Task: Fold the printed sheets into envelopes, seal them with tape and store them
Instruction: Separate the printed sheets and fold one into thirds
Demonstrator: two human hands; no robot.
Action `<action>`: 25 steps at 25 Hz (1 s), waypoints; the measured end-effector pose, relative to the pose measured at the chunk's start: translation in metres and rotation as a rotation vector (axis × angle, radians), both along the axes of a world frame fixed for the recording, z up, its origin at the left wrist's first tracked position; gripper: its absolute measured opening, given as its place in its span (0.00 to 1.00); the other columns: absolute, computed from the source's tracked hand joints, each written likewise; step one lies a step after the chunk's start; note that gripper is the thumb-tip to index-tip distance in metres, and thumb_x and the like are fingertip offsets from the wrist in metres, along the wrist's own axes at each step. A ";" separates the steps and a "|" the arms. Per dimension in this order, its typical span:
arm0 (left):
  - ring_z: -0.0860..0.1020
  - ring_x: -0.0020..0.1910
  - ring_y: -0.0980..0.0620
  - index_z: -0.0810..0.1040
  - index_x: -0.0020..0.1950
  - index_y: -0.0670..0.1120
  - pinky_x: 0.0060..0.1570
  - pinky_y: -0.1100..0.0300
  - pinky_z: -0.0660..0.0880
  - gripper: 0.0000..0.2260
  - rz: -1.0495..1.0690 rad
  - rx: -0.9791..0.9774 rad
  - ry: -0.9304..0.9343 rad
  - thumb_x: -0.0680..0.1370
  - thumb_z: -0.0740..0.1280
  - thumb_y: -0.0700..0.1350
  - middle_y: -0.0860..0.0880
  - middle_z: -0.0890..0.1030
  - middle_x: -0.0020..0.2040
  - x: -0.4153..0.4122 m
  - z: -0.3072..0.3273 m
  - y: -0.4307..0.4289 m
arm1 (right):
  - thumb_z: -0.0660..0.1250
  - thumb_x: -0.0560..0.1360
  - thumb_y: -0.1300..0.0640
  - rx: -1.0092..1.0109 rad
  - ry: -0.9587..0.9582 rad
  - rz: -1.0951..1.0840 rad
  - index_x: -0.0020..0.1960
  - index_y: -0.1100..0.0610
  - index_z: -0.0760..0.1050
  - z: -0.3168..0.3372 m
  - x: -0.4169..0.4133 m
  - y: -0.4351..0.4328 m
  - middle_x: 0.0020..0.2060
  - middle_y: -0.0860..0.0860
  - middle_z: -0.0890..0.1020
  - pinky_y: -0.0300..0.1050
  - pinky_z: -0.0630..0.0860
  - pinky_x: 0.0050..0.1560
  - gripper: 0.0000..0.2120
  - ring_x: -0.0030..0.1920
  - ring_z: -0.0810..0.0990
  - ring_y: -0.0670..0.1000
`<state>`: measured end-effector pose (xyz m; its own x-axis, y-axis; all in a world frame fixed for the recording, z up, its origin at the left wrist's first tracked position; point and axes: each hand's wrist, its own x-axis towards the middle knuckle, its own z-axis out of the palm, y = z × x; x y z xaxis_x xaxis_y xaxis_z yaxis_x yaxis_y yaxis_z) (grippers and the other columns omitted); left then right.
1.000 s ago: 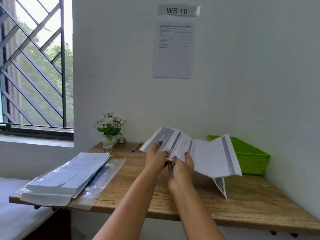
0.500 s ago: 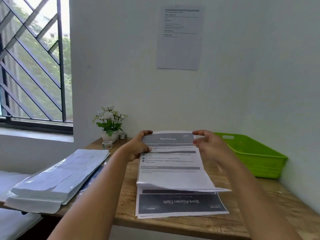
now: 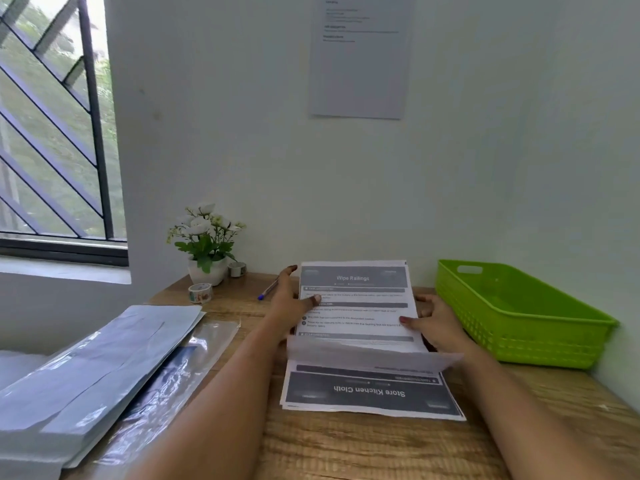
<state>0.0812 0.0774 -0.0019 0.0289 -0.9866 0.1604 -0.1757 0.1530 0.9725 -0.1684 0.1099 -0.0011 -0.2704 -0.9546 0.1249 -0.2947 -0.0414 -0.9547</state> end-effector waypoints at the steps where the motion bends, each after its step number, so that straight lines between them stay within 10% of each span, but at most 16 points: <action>1: 0.80 0.50 0.46 0.53 0.74 0.55 0.52 0.45 0.79 0.36 -0.009 0.035 -0.017 0.74 0.70 0.37 0.52 0.76 0.47 0.000 0.000 -0.004 | 0.74 0.67 0.70 0.008 -0.031 -0.029 0.65 0.61 0.67 -0.002 -0.002 -0.002 0.48 0.59 0.79 0.53 0.77 0.50 0.29 0.47 0.78 0.57; 14: 0.77 0.53 0.44 0.73 0.64 0.37 0.51 0.52 0.75 0.15 0.106 0.221 -0.003 0.77 0.64 0.34 0.40 0.78 0.59 0.010 0.000 0.009 | 0.64 0.78 0.61 -0.089 -0.148 -0.225 0.58 0.66 0.73 -0.006 -0.014 -0.003 0.54 0.62 0.80 0.47 0.71 0.45 0.11 0.46 0.77 0.56; 21: 0.72 0.62 0.38 0.51 0.76 0.47 0.55 0.51 0.70 0.26 0.698 0.135 0.367 0.80 0.55 0.35 0.37 0.69 0.66 0.017 0.008 0.028 | 0.59 0.80 0.64 -0.208 -0.424 -0.194 0.60 0.63 0.74 0.014 -0.019 0.010 0.52 0.57 0.78 0.54 0.74 0.56 0.11 0.51 0.78 0.57; 25: 0.74 0.51 0.43 0.73 0.55 0.43 0.45 0.56 0.71 0.16 0.724 0.119 0.220 0.76 0.53 0.29 0.39 0.74 0.59 0.002 0.003 0.034 | 0.59 0.80 0.63 -0.174 -0.458 -0.149 0.57 0.64 0.74 0.014 -0.008 0.011 0.49 0.59 0.78 0.47 0.76 0.47 0.09 0.44 0.79 0.55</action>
